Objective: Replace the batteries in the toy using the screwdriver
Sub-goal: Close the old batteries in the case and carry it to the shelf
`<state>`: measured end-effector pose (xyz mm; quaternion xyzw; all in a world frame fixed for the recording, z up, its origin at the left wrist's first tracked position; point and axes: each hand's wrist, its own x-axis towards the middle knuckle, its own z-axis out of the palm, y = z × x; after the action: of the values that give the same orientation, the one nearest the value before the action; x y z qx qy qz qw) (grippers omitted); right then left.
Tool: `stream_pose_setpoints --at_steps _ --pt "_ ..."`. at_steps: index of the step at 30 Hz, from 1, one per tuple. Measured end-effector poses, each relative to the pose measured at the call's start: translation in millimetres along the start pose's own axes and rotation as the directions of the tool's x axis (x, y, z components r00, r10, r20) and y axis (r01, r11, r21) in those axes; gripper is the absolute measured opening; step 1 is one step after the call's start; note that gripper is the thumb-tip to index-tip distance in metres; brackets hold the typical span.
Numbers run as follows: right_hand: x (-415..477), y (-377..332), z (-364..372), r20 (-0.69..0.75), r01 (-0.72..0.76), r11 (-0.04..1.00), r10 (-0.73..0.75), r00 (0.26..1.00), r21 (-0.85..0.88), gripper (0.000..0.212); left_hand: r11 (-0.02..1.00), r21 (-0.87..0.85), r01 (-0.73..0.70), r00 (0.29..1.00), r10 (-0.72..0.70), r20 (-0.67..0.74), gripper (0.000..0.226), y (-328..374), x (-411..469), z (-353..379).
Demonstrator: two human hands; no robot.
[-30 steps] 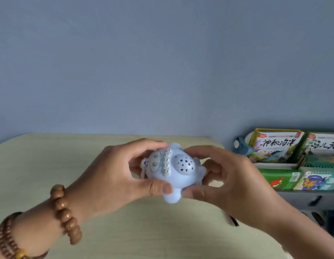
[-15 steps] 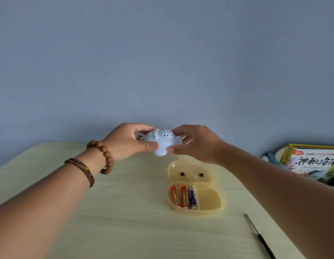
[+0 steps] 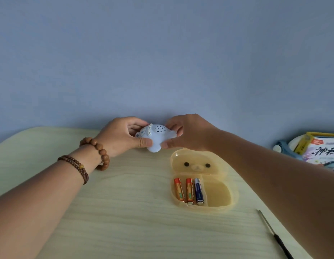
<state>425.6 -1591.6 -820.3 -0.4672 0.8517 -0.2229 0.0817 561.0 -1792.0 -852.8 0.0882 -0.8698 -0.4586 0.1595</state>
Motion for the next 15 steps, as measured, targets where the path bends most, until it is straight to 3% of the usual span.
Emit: stream_pose_setpoints --at_steps 5,8,10,11,13,15 --pt "-2.3 -2.4 -2.7 0.006 -0.011 1.000 0.011 1.000 -0.011 0.069 1.000 -0.018 -0.013 1.000 0.013 0.016 0.070 -1.7 -0.5 2.6" --pt "-12.0 -3.9 -17.2 -0.031 -0.017 1.000 0.017 0.999 0.009 0.076 0.999 -0.046 0.024 0.999 -0.022 0.049 0.101 3.4 -6.5 -2.4" --pt "-27.1 -0.3 -30.5 -0.097 -0.023 0.999 0.027 0.995 0.041 0.068 1.000 0.001 0.018 1.000 -0.018 -0.003 0.109 12.7 -14.1 -10.0" --pt "-36.4 3.6 -35.6 -0.127 -0.022 0.999 0.026 0.992 0.038 0.065 0.997 0.076 -0.018 0.997 0.024 -0.078 0.102 19.7 -20.7 -13.4" --pt "-59.1 14.5 -41.0 -0.162 -0.033 0.999 0.037 0.986 0.024 0.058 0.950 0.264 -0.165 0.950 0.225 -0.217 0.066 40.1 -42.6 -12.9" --pt "-81.6 25.9 -38.5 -0.163 -0.065 0.997 0.071 0.984 0.038 0.049 0.865 0.366 -0.343 0.903 0.411 -0.125 0.042 61.6 -72.0 0.7"
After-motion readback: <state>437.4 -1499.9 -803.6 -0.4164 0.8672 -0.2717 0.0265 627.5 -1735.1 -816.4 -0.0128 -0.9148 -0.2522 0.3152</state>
